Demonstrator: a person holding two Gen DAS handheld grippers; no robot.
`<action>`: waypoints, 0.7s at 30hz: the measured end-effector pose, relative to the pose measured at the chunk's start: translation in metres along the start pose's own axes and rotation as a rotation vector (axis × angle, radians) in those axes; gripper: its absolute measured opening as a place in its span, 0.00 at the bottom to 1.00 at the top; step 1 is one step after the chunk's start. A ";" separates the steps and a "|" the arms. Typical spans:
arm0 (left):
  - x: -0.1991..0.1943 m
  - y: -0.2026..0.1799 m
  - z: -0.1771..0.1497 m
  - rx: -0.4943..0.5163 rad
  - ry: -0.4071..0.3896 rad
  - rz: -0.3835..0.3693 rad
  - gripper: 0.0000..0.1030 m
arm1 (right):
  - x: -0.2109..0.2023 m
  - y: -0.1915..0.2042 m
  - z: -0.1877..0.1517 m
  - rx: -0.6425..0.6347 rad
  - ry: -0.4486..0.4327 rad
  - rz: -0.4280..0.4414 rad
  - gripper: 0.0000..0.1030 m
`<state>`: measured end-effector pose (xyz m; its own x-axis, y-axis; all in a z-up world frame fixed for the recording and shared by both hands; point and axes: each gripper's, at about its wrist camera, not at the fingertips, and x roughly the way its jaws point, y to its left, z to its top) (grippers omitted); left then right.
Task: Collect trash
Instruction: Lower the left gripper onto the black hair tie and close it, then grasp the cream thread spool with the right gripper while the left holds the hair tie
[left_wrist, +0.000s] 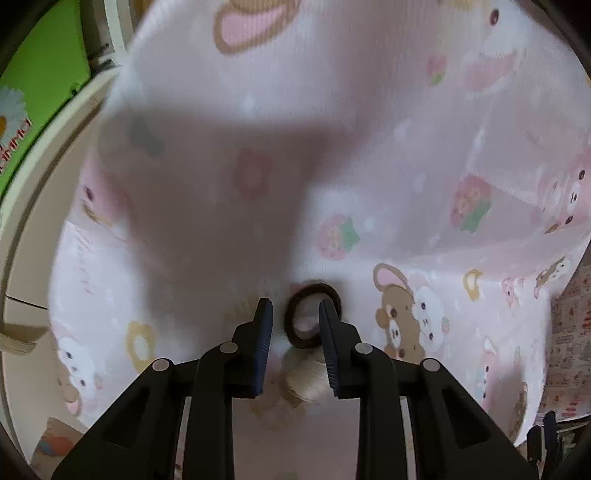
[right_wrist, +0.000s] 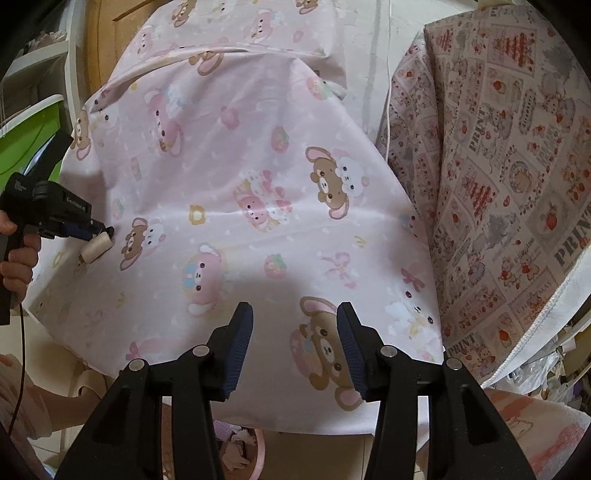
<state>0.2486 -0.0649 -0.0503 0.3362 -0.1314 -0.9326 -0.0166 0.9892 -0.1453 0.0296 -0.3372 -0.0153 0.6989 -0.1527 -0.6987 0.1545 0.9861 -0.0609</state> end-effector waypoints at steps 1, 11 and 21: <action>0.002 -0.001 0.000 0.002 0.006 0.001 0.21 | 0.000 0.000 0.000 0.001 0.000 -0.001 0.48; -0.016 -0.002 -0.006 0.054 -0.035 0.017 0.04 | -0.005 0.001 -0.005 -0.022 -0.016 -0.024 0.48; -0.100 -0.018 -0.047 0.225 -0.317 0.055 0.04 | -0.007 0.009 -0.005 -0.035 -0.029 -0.020 0.57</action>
<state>0.1708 -0.0724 0.0304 0.6153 -0.0866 -0.7836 0.1526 0.9882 0.0106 0.0230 -0.3268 -0.0143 0.7158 -0.1734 -0.6764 0.1443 0.9845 -0.0997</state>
